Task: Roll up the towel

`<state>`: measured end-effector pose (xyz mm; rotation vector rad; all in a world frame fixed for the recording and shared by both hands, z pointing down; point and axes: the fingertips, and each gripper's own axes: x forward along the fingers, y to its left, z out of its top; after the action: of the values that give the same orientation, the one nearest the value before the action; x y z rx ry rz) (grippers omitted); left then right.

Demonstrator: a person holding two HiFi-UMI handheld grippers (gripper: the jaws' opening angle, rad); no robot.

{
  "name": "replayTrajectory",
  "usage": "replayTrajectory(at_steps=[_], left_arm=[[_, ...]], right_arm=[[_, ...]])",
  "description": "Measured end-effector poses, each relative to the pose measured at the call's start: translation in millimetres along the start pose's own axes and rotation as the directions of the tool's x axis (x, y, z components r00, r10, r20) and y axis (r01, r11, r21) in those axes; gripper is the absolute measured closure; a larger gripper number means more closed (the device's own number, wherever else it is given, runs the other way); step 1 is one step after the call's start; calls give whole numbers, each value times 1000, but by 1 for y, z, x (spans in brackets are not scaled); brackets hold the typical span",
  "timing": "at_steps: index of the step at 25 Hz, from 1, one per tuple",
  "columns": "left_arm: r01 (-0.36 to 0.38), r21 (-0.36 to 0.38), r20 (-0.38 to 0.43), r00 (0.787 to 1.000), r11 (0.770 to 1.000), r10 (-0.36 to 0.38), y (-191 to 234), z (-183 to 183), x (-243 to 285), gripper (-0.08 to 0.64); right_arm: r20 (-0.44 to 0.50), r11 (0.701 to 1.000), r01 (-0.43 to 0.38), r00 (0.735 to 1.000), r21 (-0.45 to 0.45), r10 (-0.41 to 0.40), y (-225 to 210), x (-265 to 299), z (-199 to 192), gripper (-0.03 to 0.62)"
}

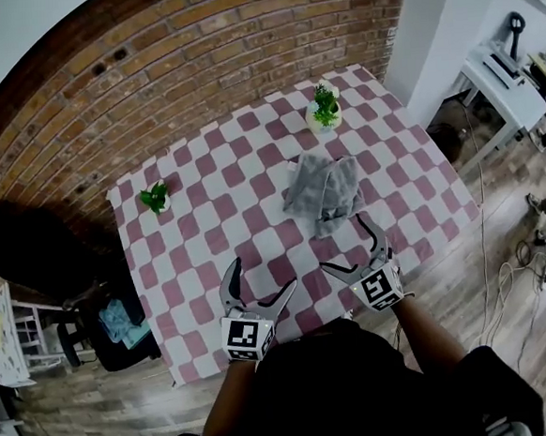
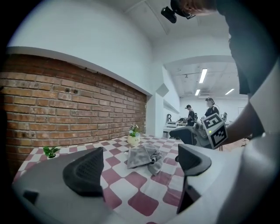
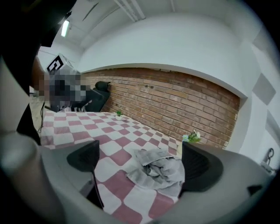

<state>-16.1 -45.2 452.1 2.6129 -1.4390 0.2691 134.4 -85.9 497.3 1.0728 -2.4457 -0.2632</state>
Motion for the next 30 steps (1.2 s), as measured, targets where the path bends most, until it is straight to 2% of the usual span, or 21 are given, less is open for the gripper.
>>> replayTrajectory(at_steps=[4, 6, 8, 10, 13, 18, 22, 23, 25, 27, 30], left_arm=[[-64, -22, -9, 998, 998, 64, -5, -3, 14, 31], [-93, -28, -14, 996, 995, 93, -8, -5, 20, 31], [-124, -33, -23, 992, 992, 123, -10, -6, 24, 31], [-153, -40, -30, 988, 987, 152, -12, -7, 27, 32], [-201, -54, -43, 979, 978, 198, -16, -9, 29, 33], [-290, -88, -46, 957, 953, 287, -17, -14, 20, 34], [-324, -134, -45, 946, 936, 321, -15, -25, 12, 37], [-327, -138, -49, 945, 935, 324, -14, -28, 10, 37], [-339, -143, -57, 941, 930, 334, -10, -34, 3, 38], [-355, -145, -55, 935, 923, 351, -2, -35, -5, 40], [-377, -137, -40, 926, 916, 375, 12, -32, -15, 43]], right_arm=[[-40, 985, -67, 997, -159, 61, -16, 20, -19, 9], [-52, 963, -94, 995, -253, 83, -24, 30, -25, 41], [-68, 925, -118, 993, -362, 100, -32, 41, -32, 89], [-98, 858, -144, 989, -494, 109, -38, 52, -40, 121], [-149, 717, -203, 979, -666, 139, -40, 67, -56, 166], [-196, 551, -278, 959, -787, 204, -29, 89, -70, 193], [-261, 418, -322, 945, -850, 198, -22, 110, -86, 219], [-277, 391, -335, 940, -857, 199, -20, 115, -92, 231], [-298, 358, -357, 931, -863, 210, -14, 122, -100, 248], [-300, 341, -363, 927, -867, 224, -7, 126, -99, 286], [-292, 332, -359, 927, -872, 235, 3, 132, -95, 351]])
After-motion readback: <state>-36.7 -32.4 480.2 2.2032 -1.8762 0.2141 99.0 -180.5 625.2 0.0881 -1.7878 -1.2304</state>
